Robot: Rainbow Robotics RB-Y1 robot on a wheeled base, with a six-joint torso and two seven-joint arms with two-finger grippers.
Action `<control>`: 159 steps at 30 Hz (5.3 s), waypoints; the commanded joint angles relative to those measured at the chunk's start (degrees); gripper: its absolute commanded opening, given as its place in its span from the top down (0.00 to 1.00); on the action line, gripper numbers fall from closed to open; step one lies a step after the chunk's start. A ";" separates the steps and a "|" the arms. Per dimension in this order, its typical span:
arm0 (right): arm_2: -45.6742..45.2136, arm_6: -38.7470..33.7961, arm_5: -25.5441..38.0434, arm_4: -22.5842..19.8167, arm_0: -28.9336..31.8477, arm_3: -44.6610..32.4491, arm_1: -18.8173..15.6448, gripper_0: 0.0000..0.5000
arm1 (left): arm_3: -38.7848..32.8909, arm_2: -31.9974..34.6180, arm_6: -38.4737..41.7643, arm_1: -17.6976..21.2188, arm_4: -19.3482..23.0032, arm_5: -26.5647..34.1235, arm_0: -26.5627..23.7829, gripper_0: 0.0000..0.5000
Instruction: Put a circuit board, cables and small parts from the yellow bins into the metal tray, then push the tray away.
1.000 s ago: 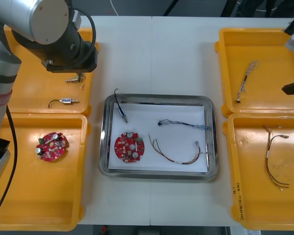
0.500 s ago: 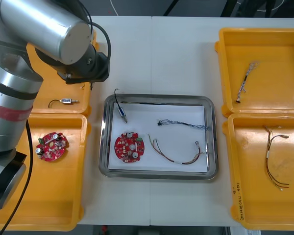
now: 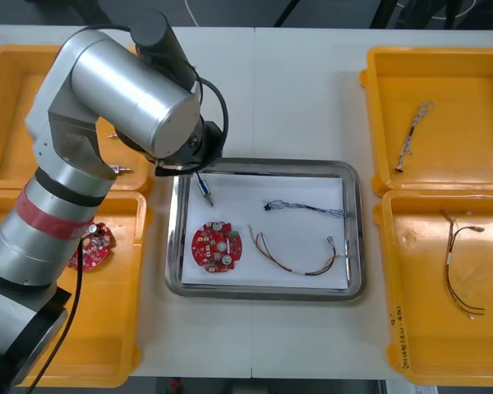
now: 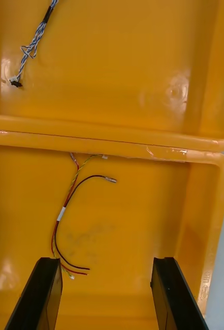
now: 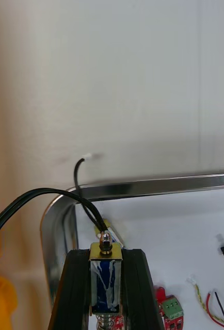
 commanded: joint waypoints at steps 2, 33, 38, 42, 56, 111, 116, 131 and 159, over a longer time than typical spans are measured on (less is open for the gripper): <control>-4.10 -1.21 0.15 0.21 0.81 0.02 3.14 0.00 | -1.07 -3.75 7.52 -1.26 -0.77 -3.94 2.62 1.00; 0.82 -4.11 0.15 0.73 3.89 0.64 4.73 0.00 | 7.55 -12.19 14.82 -1.61 -2.00 -15.63 2.53 0.00; 0.91 -4.11 0.15 0.73 3.89 0.64 4.73 0.00 | 7.02 -12.19 15.70 -1.88 -2.26 -15.63 2.53 0.00; 0.91 -4.19 0.15 0.73 3.89 0.64 4.73 0.00 | 6.49 -12.19 16.13 -1.88 -2.26 -15.55 2.53 0.00; 0.91 -4.37 0.15 0.65 3.89 0.37 4.64 0.00 | -0.71 -8.23 16.05 -0.65 -0.94 -6.41 2.53 0.00; 28.42 -3.84 0.15 -19.92 -14.57 -12.37 -8.37 0.00 | -14.16 30.71 -5.31 26.42 31.14 11.31 8.68 0.00; 37.30 -3.75 0.15 -17.99 -20.55 -12.28 -6.35 0.00 | -16.09 31.58 -6.10 27.74 31.93 11.31 12.64 0.00; 64.28 -1.03 0.15 -8.14 -33.64 -8.42 0.24 0.00 | -19.08 35.54 -11.11 32.58 35.18 11.31 22.39 0.00; 92.58 1.87 -16.15 5.74 -40.94 7.84 9.30 0.00 | -19.96 37.74 -16.47 35.13 36.68 11.31 28.63 0.00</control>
